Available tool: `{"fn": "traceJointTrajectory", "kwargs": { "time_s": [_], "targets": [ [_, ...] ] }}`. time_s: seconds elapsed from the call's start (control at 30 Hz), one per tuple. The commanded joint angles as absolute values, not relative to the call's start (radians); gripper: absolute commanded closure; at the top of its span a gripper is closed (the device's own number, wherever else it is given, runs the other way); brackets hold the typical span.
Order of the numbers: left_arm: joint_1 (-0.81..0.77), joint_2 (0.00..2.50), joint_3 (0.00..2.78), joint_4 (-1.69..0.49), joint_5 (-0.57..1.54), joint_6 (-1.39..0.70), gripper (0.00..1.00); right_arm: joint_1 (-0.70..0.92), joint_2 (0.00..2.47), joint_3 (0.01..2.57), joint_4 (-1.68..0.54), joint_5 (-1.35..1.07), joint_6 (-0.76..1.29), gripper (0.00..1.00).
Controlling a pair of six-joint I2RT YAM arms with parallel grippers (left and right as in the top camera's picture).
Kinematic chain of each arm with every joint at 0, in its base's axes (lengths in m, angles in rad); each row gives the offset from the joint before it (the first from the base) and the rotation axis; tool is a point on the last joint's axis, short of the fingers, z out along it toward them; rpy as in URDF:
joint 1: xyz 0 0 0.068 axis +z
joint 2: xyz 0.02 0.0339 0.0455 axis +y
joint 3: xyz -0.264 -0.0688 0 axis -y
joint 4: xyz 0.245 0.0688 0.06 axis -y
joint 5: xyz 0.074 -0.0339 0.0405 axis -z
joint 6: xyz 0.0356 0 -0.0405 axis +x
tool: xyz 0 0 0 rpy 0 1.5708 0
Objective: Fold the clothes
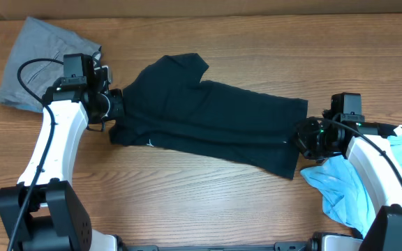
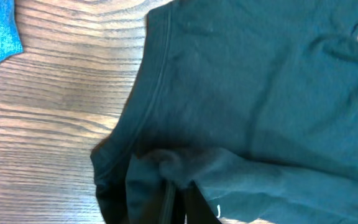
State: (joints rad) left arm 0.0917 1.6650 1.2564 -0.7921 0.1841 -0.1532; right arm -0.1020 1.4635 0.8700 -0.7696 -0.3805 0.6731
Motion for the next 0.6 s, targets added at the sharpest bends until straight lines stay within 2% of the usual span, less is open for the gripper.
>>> {"fn": "traceJointTrajectory", "kwargs": {
  "time_s": [0.0, 0.03, 0.1, 0.33, 0.57],
  "targets": [
    [0.084, 1.674, 1.272, -0.776, 0.207, -0.154, 0.73, -0.097, 1.466, 0.89, -0.749, -0.331, 0.677, 0.59],
    [0.084, 1.674, 1.272, -0.772, 0.213, -0.154, 0.61, -0.097, 1.465, 0.89, -0.735, -0.331, 0.654, 0.56],
    [0.084, 1.673, 1.28, -0.767, 0.242, -0.153, 0.49, -0.097, 1.465, 0.902, -0.711, -0.332, 0.6, 0.53],
    [0.076, 1.673, 1.425, -0.844, 0.346, -0.064, 0.45, -0.097, 1.465, 1.104, -0.823, -0.368, 0.462, 0.49],
    [-0.06, 1.691, 1.594, -0.861, 0.177, -0.006, 0.43, -0.097, 1.468, 1.397, -0.93, -0.341, 0.422, 0.36]
  ]
}}
